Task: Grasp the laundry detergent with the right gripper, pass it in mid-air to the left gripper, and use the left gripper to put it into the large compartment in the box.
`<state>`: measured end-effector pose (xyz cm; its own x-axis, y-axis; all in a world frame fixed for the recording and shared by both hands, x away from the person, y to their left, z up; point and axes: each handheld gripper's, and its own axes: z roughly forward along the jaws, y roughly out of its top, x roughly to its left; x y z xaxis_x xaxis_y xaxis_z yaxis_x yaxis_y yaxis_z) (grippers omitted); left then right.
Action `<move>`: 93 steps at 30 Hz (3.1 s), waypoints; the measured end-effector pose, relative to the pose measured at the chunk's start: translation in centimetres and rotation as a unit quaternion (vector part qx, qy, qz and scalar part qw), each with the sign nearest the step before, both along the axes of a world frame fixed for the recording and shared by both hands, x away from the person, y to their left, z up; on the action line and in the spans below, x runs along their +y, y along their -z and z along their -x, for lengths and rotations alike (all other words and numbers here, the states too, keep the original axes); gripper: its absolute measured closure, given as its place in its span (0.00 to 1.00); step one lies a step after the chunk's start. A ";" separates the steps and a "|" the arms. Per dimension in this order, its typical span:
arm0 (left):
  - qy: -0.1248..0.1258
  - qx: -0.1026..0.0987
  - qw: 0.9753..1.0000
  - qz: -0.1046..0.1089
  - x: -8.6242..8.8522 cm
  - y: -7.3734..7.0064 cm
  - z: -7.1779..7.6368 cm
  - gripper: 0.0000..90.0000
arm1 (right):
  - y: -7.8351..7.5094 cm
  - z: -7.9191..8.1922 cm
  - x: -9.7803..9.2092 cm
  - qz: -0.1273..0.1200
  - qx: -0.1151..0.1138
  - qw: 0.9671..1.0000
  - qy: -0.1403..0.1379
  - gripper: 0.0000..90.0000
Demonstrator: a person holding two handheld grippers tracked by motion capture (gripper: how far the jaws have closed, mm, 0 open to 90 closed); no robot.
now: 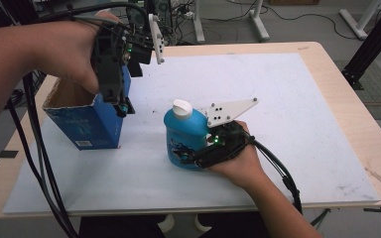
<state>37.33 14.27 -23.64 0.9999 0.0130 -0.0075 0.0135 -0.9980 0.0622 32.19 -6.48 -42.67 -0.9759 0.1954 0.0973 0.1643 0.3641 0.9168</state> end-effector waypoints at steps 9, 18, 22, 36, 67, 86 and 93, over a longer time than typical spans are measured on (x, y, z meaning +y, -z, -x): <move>-0.003 -0.001 1.000 0.002 0.1 0.0 0.0 0.02 | 0.0 0.2 0.1 0.001 -0.015 1.000 0.004 0.47; -0.001 -0.002 1.000 0.011 0.3 -0.4 0.2 0.02 | -0.4 0.5 0.1 0.012 -0.040 0.999 0.004 0.51; -0.001 0.000 1.000 0.010 0.3 -0.6 0.4 0.02 | -1.1 0.3 0.0 0.012 -0.040 0.999 -0.001 0.51; 0.012 0.013 1.000 0.017 -1.5 -1.7 2.0 0.02 | -4.8 0.3 0.7 0.018 -0.037 0.999 -0.032 0.51; -0.001 0.025 1.000 -0.008 -5.6 -2.0 4.0 0.02 | -7.9 -0.1 3.3 0.029 -0.024 0.997 -0.074 0.51; -0.009 0.023 0.999 -0.029 -6.6 -1.6 3.9 0.13 | -8.1 0.0 3.0 0.017 -0.018 0.997 -0.073 0.51; -0.011 0.018 0.999 -0.030 -6.7 -1.6 3.8 0.17 | -8.1 -0.1 3.0 0.018 -0.017 0.997 -0.072 0.51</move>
<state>33.57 7.59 -22.08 0.9985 0.0358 -0.0423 0.0359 -0.9994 0.0017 32.25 -3.49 -34.56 -0.9967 0.0562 0.0590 0.0770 0.4138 0.9071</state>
